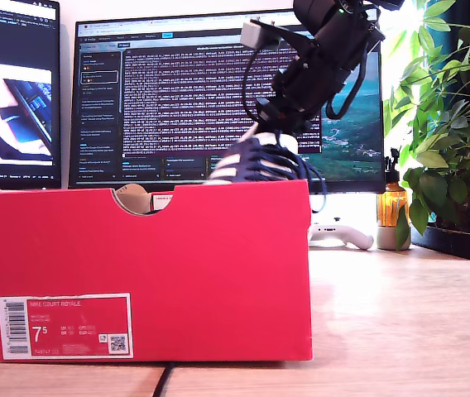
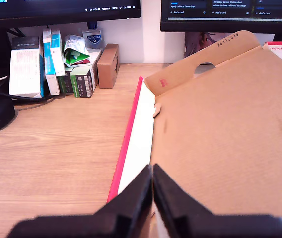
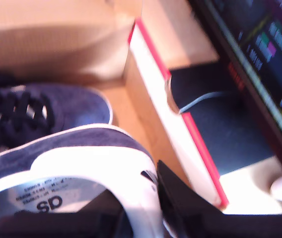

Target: Pack the blue shoes by picking the first shoe and placing it inside the red shoebox, left side, then picking and rotating the second shoe and placing it in the shoebox

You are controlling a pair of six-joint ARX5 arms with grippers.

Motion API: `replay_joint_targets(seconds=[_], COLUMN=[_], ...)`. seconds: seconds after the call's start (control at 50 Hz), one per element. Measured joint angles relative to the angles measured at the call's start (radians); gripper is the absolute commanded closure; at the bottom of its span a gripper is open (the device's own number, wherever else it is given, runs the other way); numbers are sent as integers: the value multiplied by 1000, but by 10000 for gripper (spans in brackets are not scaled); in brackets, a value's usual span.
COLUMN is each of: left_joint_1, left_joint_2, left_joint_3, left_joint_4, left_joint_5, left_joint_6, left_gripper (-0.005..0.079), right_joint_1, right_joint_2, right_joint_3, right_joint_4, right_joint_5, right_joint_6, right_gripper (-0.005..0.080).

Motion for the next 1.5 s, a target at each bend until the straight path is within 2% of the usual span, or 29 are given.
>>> replay_joint_targets(seconds=[0.34, 0.58, 0.64, 0.74, 0.84, 0.98, 1.18, 1.26, 1.38, 1.5], left_joint_1=[0, 0, 0, 0, 0, 0, 0, 0, 0, 0], left_joint_2=[0, 0, 0, 0, 0, 0, 0, 0, 0, 0], left_joint_3=[0, 0, 0, 0, 0, 0, 0, 0, 0, 0], left_joint_4=[0, 0, 0, 0, 0, 0, 0, 0, 0, 0], left_joint_5=[0, 0, 0, 0, 0, 0, 0, 0, 0, 0], left_joint_6=[0, 0, 0, 0, 0, 0, 0, 0, 0, 0], left_gripper=[754, 754, 754, 754, 754, 754, 754, 754, 754, 754], right_joint_1=[33, 61, 66, 86, 100, 103, 105, 105, 116, 130], right_joint_2=[65, 123, 123, 123, 123, 123, 123, 123, 123, 123], right_joint_3=[6, 7, 9, 9, 9, 9, 9, 9, 12, 35], right_joint_4=[-35, -26, -17, 11, 18, 12, -43, -47, -44, -39], right_joint_5=[12, 83, 100, 166, 243, 289, 407, 415, 431, 433], right_joint_6=[0, -37, -55, -79, -95, -97, -96, -95, -94, -95], right_gripper=[765, 762, 725, 636, 605, 606, 631, 582, 399, 381])
